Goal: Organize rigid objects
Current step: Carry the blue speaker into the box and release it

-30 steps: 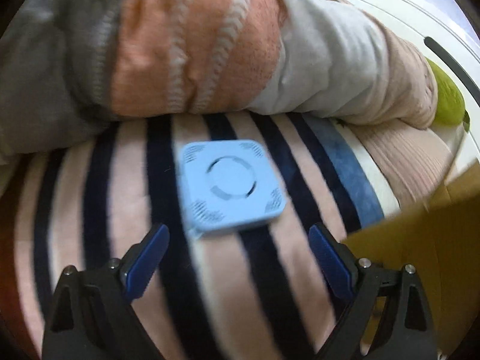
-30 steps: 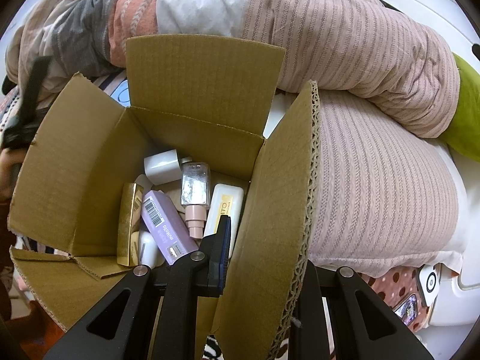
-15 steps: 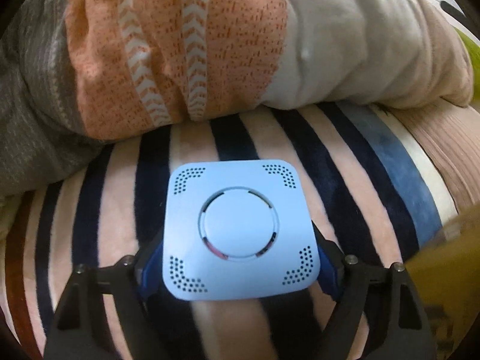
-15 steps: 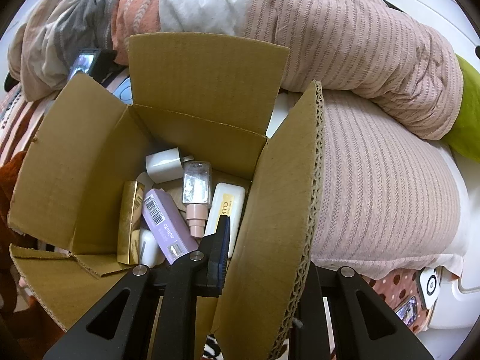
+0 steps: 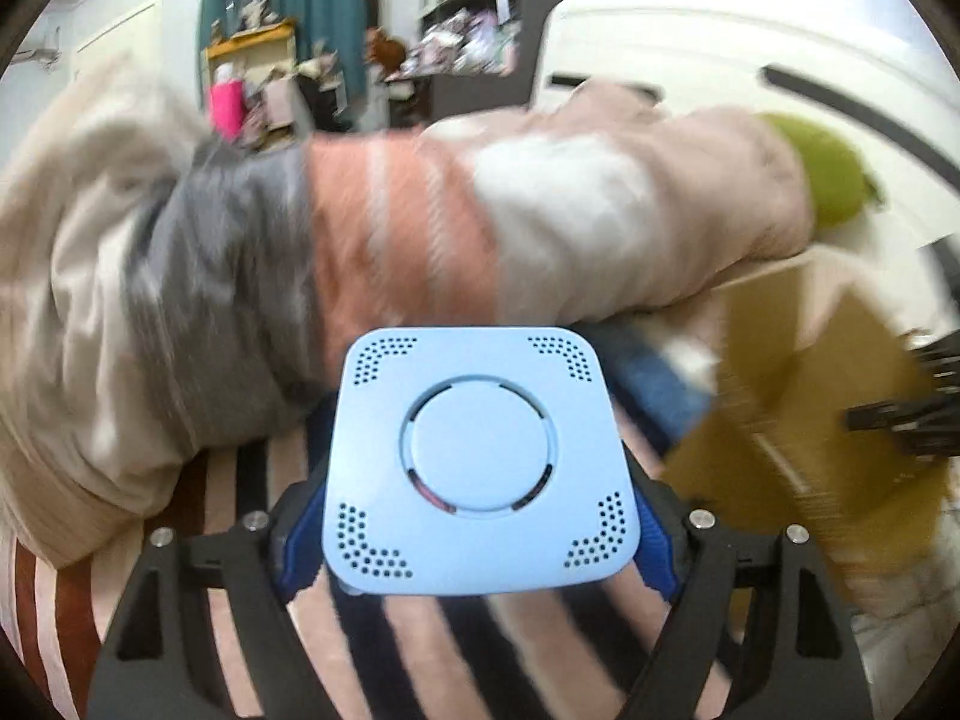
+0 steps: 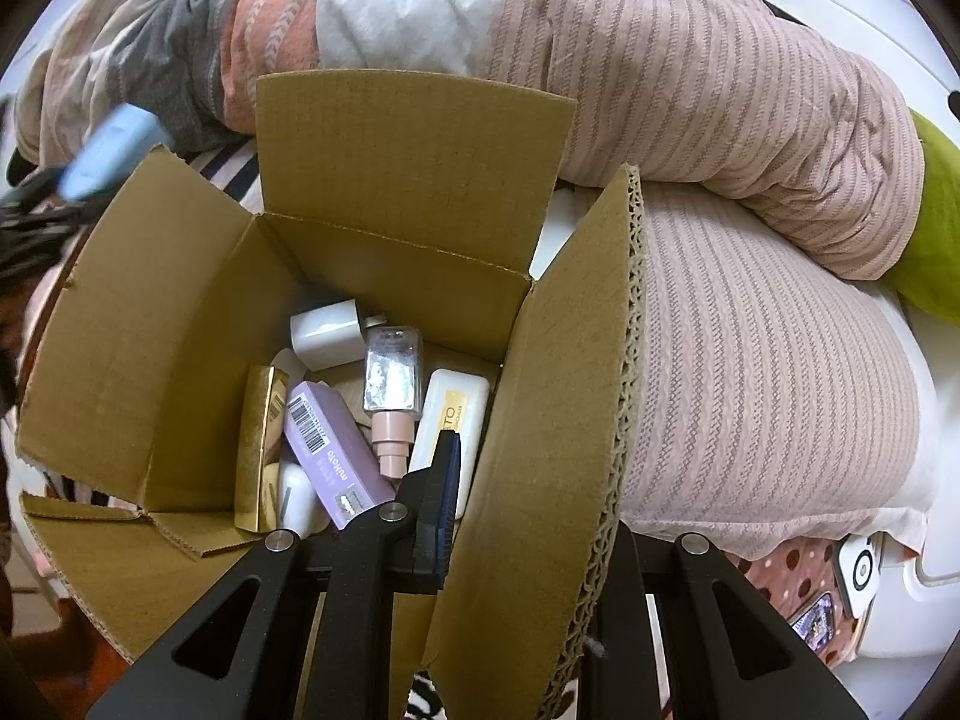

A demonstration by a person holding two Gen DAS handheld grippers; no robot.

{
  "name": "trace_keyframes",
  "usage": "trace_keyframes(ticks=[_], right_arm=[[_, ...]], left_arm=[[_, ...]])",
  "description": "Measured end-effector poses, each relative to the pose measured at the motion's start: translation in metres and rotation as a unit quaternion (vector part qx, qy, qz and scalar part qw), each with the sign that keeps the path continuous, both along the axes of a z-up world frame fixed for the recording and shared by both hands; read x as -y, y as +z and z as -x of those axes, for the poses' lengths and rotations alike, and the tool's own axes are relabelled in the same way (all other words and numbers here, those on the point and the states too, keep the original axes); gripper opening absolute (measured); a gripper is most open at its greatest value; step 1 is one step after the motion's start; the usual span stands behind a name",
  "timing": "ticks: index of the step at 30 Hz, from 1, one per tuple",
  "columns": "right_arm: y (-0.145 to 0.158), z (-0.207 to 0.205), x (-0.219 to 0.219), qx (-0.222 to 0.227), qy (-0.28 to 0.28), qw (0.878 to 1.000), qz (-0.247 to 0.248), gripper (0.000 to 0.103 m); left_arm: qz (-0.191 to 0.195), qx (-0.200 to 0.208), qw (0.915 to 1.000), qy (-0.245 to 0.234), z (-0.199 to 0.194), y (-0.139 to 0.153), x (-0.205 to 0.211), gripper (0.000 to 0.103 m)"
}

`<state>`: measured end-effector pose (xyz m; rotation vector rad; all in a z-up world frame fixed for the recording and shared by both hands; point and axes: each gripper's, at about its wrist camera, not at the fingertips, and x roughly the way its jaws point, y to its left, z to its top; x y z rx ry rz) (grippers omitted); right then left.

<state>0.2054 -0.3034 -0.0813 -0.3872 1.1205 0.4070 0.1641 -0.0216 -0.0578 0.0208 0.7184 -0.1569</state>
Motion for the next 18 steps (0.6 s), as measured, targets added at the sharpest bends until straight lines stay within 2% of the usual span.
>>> trace_keyframes(ticks=[4, 8, 10, 13, 18], right_arm=[[0.001, 0.001, 0.000, 0.003, 0.000, 1.000, 0.001, 0.015], [0.003, 0.001, 0.001, 0.006, -0.001, 1.000, -0.001, 0.015], [0.004, 0.001, 0.001, 0.007, -0.001, 1.000, -0.001, 0.015], [0.005, 0.002, 0.001, 0.007, -0.001, 1.000, -0.002, 0.015], [0.004, 0.002, 0.002, 0.010, 0.000, 1.000, -0.003, 0.015]], left_arm=[[0.025, 0.002, 0.9977, -0.064, 0.023, 0.036, 0.030, 0.080], [0.040, -0.002, 0.9921, -0.119, 0.029, 0.057, 0.078, 0.080], [0.039, -0.004, 0.9888, -0.144, 0.027, 0.058, 0.102, 0.080], [0.039, -0.029, 0.9846, -0.168, 0.016, 0.053, 0.134, 0.080], [0.030, -0.069, 0.9801, -0.184, -0.005, 0.034, 0.168, 0.080]])
